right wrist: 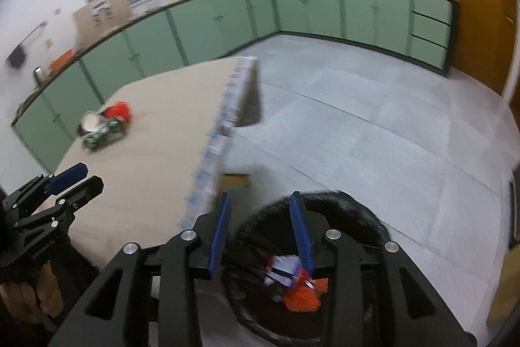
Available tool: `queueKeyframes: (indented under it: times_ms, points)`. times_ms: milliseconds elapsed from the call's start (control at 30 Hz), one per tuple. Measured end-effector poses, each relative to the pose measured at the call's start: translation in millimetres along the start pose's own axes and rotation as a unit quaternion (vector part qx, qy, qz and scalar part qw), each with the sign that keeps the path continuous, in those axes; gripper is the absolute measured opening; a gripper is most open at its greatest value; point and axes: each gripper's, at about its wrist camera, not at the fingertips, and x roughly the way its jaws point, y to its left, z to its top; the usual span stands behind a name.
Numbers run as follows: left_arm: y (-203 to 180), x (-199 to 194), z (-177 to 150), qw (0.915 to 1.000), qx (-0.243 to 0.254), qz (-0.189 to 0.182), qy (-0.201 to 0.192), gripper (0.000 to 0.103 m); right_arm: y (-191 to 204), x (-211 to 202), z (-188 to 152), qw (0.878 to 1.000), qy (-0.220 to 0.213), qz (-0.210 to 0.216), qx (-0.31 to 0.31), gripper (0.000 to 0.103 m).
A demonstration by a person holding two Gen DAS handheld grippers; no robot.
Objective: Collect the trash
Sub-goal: 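Return to the table and grasp the white paper cup with the right gripper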
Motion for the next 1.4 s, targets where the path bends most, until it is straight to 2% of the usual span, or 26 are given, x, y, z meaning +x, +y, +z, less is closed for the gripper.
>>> queueKeyframes:
  times_ms: [167,300,400,567,733,967,1400]
  points:
    - [48.9,-24.6,0.5,0.9980,-0.031,0.054,-0.011,0.055,63.1,14.4,21.8,0.998,-0.007,0.044,-0.053,0.042]
    - [80.4,-43.5,-0.7,0.9950,-0.050,0.084,-0.022,0.064,105.3,22.6,32.1,0.994,-0.011,0.069,-0.087,0.046]
    - [98.3,-55.0,-2.3,0.9925,-0.061,0.101,-0.031,0.069,132.3,27.5,38.4,0.991,-0.014,0.085,-0.106,0.053]
    - [128.4,-67.8,-2.8,0.9887,-0.066,0.126,-0.046,0.071,173.0,38.0,50.0,0.986,-0.019,0.104,-0.132,0.059]
    - [181.0,-69.5,0.3,0.9827,-0.078,0.156,-0.063,0.071,204.8,52.4,62.0,0.981,-0.023,0.120,-0.153,0.059]
    - [247.4,-41.0,6.0,0.9792,-0.074,0.178,-0.063,0.072,248.5,93.9,74.0,0.975,-0.016,0.135,-0.176,0.060]
    - [305.2,49.1,14.1,0.9828,-0.067,0.169,-0.031,0.071,276.5,173.5,93.6,0.974,0.013,0.135,-0.181,0.060]
